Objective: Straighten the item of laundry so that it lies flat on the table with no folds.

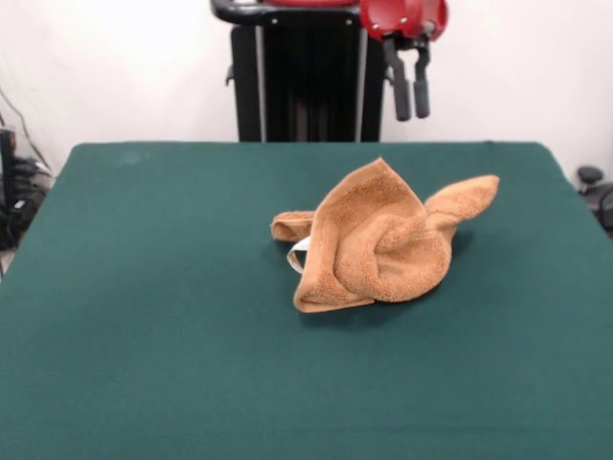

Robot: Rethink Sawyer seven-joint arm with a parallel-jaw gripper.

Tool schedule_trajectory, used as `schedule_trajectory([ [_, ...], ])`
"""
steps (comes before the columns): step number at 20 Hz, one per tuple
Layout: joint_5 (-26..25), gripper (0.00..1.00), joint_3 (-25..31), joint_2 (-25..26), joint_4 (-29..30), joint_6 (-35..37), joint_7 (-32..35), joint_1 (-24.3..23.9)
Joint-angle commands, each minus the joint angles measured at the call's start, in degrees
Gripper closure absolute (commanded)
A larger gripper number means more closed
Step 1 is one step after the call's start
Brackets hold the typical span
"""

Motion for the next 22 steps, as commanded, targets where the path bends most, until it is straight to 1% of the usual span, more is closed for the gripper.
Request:
schedule_trajectory([
  [1,-4.5,0.0,-4.97,4.62,-1.43,8.5,-1.88,2.85],
  [7,-4.66,0.0,-4.71,6.69,-0.58,8.57,-4.58,1.95],
  [10,-5.05,0.0,-5.21,8.57,-1.29,9.68,-5.0,2.08],
  [13,-4.55,0.0,-4.76,8.81,-1.52,9.25,-4.78,1.96],
  [17,-5.62,0.0,-4.79,8.57,-1.75,5.04,-2.07,2.57],
  [21,-5.67,0.0,-4.09,7.83,-1.13,3.56,-2.07,1.93],
  [22,-6.01,0.0,-4.08,7.66,-1.21,2.27,-1.26,1.98],
])
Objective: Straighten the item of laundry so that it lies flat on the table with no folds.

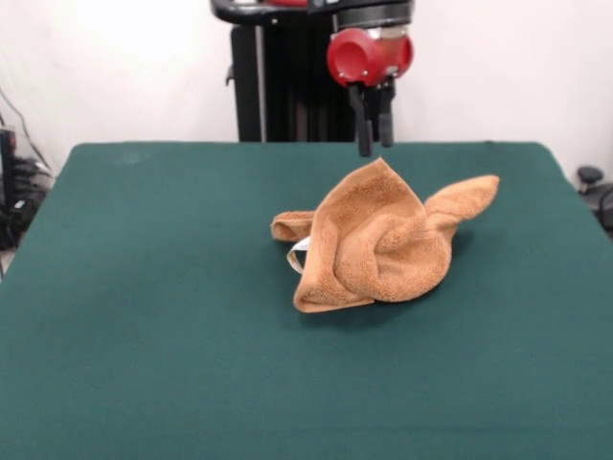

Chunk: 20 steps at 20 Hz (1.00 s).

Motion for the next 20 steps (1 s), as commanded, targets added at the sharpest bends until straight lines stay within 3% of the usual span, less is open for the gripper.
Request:
schedule_trajectory([
  [1,-3.06,0.0,-0.19,0.97,-1.06,-0.07,-1.4,1.79],
  [9,-4.73,0.0,-1.55,2.67,-1.44,1.53,-2.32,2.06],
  [20,-8.65,0.0,-2.72,2.3,-2.3,-3.73,1.86,2.87],
])
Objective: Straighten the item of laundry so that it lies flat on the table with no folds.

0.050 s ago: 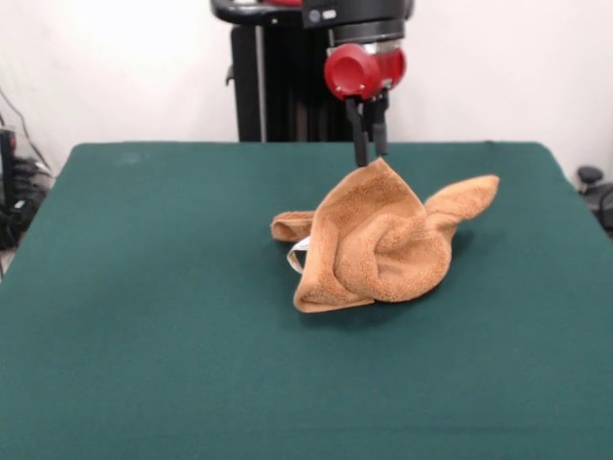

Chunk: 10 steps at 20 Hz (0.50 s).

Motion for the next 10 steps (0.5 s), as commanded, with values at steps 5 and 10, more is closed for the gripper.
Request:
schedule_trajectory([
  [5,-5.76,0.0,-2.99,-0.22,-2.4,-7.28,4.62,3.28],
  [10,-5.19,0.0,-3.56,-0.23,-2.49,-11.25,5.64,3.62],
])
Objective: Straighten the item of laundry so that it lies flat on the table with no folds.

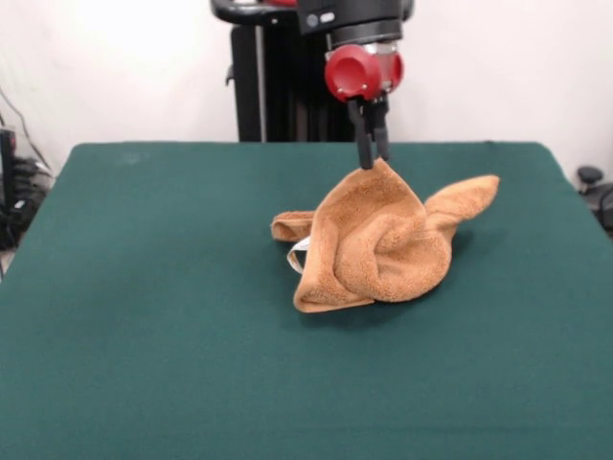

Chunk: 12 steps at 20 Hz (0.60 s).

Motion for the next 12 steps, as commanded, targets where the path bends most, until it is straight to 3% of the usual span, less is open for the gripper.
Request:
schedule_trajectory([
  [1,-2.18,0.0,-1.9,-0.05,-2.54,-5.97,5.78,2.82],
  [7,-1.33,0.0,-3.27,-0.56,-3.0,-7.19,6.01,3.87],
  [12,-0.32,0.0,-4.16,2.86,-4.74,-0.54,2.69,3.91],
])
